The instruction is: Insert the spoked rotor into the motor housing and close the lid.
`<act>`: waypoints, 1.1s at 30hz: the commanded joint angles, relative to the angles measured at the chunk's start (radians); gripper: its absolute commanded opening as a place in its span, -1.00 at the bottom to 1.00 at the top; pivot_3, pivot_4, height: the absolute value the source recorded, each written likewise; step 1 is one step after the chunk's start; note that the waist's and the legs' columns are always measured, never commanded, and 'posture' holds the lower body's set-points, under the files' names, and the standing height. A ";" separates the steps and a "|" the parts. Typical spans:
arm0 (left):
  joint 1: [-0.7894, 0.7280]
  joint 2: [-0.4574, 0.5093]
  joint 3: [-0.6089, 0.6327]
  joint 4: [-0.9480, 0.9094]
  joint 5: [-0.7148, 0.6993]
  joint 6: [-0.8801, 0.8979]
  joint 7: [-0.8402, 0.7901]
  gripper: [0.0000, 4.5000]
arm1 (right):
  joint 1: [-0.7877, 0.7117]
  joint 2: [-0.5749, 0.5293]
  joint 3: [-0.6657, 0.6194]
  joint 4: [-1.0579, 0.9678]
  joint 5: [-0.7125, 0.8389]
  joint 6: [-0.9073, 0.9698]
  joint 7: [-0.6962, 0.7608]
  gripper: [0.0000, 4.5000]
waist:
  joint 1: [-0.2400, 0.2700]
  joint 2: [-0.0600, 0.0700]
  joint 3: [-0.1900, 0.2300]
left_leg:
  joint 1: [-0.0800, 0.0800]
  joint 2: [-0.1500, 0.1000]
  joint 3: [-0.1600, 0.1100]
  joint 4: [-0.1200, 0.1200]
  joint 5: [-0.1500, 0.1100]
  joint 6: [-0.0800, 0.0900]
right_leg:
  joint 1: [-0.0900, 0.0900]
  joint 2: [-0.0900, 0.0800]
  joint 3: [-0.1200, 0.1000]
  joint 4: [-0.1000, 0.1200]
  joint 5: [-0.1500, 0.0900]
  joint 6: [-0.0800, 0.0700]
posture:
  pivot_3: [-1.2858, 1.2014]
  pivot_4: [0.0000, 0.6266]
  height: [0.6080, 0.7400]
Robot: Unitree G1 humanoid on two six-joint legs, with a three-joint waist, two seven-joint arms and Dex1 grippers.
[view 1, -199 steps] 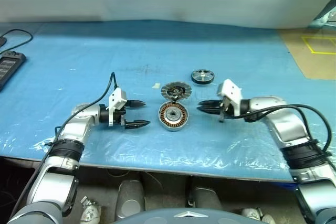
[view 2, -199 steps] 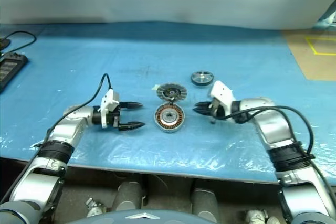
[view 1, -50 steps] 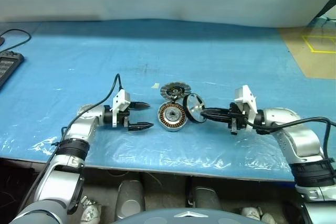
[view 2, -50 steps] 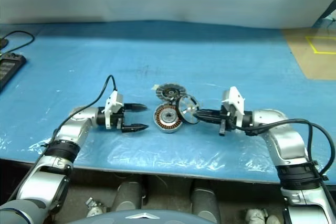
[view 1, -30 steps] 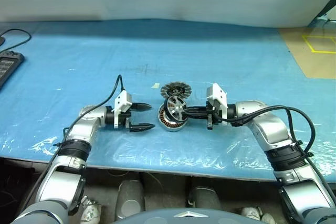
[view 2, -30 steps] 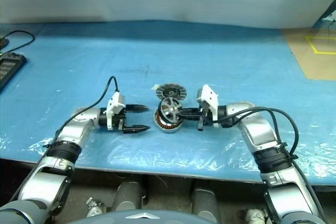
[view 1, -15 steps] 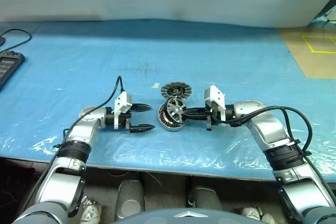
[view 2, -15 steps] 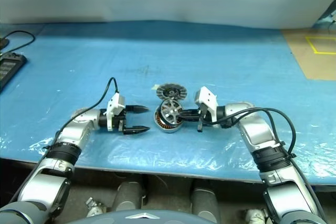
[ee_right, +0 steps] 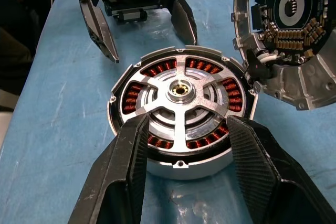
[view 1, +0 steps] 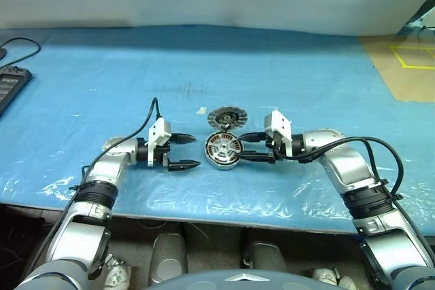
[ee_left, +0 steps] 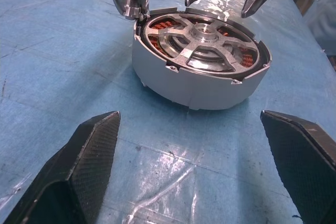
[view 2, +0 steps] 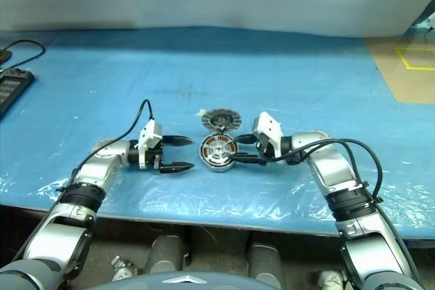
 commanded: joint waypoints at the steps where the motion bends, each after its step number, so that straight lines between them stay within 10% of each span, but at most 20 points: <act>1: -0.009 0.007 0.008 -0.011 -0.007 -0.016 -0.002 1.00 | -0.006 0.003 -0.021 -0.040 0.034 -0.003 0.009 0.09 | 0.000 0.000 0.000 | 0.000 0.000 0.000 0.000 0.000 0.000 | 0.000 0.000 0.000 0.000 0.000 0.000 | 0.03 -0.52 1.00; 3: -0.011 0.008 0.009 -0.013 -0.008 -0.014 -0.002 1.00 | -0.005 0.001 -0.024 -0.038 0.037 0.001 0.006 0.09 | 0.000 0.000 0.000 | 0.000 0.000 0.000 0.000 0.000 0.000 | 0.000 0.000 0.000 0.000 0.000 0.000 | 0.03 -0.52 1.00; 10: -0.011 0.011 0.013 -0.014 -0.010 -0.014 -0.001 1.00 | 0.010 -0.012 -0.063 -0.045 0.068 0.021 -0.004 -0.94 | 0.001 0.000 0.000 | 0.000 0.000 0.000 0.001 0.000 0.000 | 0.000 0.000 0.000 0.000 0.000 0.000 | 0.03 -0.52 1.00; 23: -0.012 0.003 0.012 -0.002 -0.004 -0.031 0.014 1.00 | -0.067 -0.083 -0.110 0.209 -0.082 -0.110 -0.138 -0.97 | -0.003 0.000 0.000 | 0.000 0.000 0.000 0.001 0.000 0.000 | 0.000 0.000 0.000 0.000 0.000 0.000 | 0.03 -0.52 1.00; 33: -0.021 -0.004 0.012 0.011 -0.003 -0.037 0.023 1.00 | -0.348 0.111 -0.151 0.590 -0.107 -0.268 -0.272 -0.97 | -0.014 0.000 0.000 | 0.000 0.000 0.000 0.001 0.002 0.002 | 0.000 0.000 0.000 0.001 0.000 0.000 | 0.03 -0.52 1.00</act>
